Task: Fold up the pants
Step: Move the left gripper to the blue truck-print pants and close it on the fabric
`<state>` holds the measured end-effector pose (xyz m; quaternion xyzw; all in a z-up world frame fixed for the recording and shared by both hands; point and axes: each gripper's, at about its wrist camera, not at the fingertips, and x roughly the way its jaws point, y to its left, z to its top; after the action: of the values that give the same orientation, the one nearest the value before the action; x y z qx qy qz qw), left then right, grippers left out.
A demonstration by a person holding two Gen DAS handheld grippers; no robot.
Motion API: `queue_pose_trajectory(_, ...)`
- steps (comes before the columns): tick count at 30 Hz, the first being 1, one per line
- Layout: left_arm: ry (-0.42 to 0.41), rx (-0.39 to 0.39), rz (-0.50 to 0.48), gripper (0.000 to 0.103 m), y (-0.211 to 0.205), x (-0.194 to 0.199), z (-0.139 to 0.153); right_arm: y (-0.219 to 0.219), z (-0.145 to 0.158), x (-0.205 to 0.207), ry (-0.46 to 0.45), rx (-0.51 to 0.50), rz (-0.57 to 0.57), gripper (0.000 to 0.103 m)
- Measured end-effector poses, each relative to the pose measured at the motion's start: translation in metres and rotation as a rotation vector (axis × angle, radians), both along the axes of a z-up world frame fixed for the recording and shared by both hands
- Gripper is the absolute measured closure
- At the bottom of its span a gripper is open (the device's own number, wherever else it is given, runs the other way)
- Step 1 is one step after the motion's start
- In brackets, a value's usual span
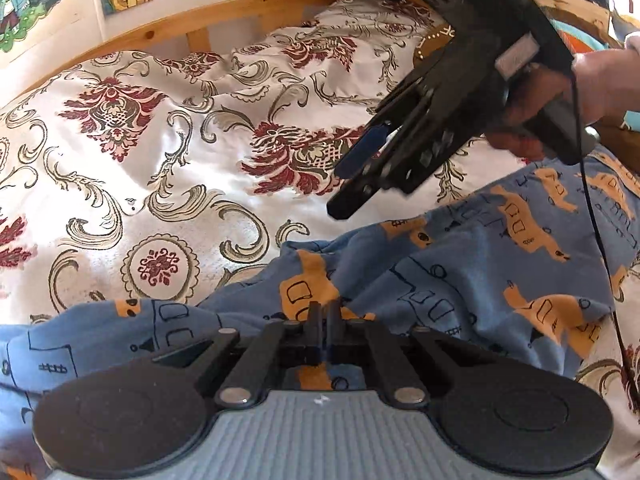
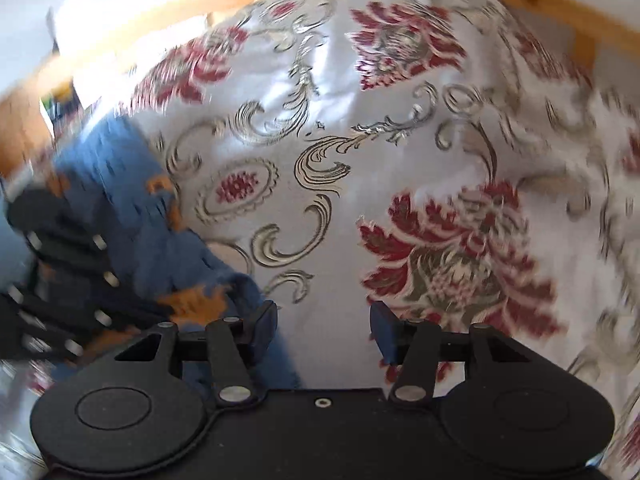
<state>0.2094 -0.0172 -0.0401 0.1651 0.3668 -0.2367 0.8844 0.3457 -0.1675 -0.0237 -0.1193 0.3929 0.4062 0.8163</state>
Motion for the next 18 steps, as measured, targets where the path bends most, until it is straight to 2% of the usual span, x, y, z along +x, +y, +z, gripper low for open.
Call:
queue_pose_trajectory(3,-0.009,-0.018,0.010,0.102,0.002,0.000,0.004,0.014,-0.007,-0.004,-0.052,-0.051,0.102,0.049)
queue_pose_trajectory(9,-0.019,-0.023,0.011,0.102,0.001,0.001,0.006,0.037,-0.012,-0.010,-0.151,-0.047,0.261,0.053)
queue_pose_trajectory(11,-0.025,-0.024,0.013,0.102,0.001,0.001,0.006,0.042,-0.013,-0.008,-0.149,-0.045,0.303,0.059)
queue_pose_trajectory(12,-0.027,-0.025,0.014,0.102,0.002,0.002,0.006,0.043,-0.013,-0.007,-0.143,-0.039,0.314,0.069)
queue_pose_trajectory(13,-0.029,-0.028,0.016,0.102,0.001,0.002,0.007,0.044,-0.014,-0.005,-0.132,-0.027,0.312,0.087)
queue_pose_trajectory(14,-0.031,-0.033,0.020,0.102,0.002,0.003,0.007,0.045,-0.014,-0.003,-0.116,-0.011,0.304,0.096)
queue_pose_trajectory(18,-0.044,-0.053,0.038,0.101,0.002,0.006,0.010,0.044,-0.013,-0.001,-0.115,0.029,0.249,0.100)
